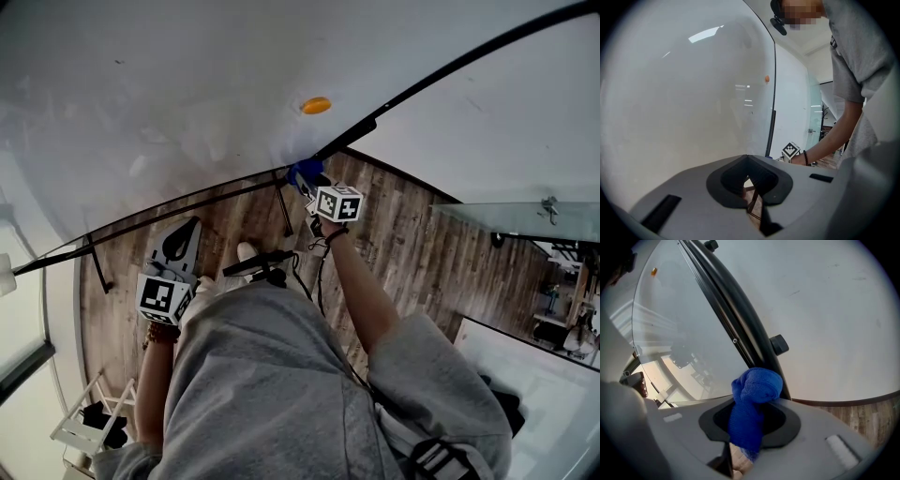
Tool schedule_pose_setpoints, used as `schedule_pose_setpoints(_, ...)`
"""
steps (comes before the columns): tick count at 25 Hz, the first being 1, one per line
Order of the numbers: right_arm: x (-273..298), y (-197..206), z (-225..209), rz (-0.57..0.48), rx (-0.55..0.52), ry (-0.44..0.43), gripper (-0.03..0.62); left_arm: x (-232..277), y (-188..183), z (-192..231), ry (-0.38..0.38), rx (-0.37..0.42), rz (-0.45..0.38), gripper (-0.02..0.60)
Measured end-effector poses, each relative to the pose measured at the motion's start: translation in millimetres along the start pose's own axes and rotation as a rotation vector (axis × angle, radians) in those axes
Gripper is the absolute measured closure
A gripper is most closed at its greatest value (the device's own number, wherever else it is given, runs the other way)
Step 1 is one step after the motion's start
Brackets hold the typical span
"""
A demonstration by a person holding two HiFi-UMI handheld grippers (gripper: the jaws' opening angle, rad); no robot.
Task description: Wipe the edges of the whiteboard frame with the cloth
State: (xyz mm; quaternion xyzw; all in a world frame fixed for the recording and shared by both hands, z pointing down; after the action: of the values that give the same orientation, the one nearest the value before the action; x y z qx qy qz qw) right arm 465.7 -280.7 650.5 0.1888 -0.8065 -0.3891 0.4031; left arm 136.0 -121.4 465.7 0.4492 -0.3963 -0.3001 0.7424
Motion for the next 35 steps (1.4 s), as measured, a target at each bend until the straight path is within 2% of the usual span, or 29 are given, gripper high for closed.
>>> schedule_pose_setpoints(35,14.0,0.4,29.0,-0.002,0.028,-0.115,0.476,-16.9,9.6,6.7,-0.059,-0.029,-0.016,0.575)
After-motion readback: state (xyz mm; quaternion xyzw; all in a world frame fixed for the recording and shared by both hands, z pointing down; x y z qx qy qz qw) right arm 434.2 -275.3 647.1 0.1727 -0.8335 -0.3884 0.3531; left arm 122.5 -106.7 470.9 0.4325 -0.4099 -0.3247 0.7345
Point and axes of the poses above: the fingertips, and each gripper's own axes: x forward along the fingers, z to its left, y out of its underside, the point moved 8 cm from there along -x, backward along the fingers, and after that the axes turned 11 degrees about -x, right-handed, at the moved point
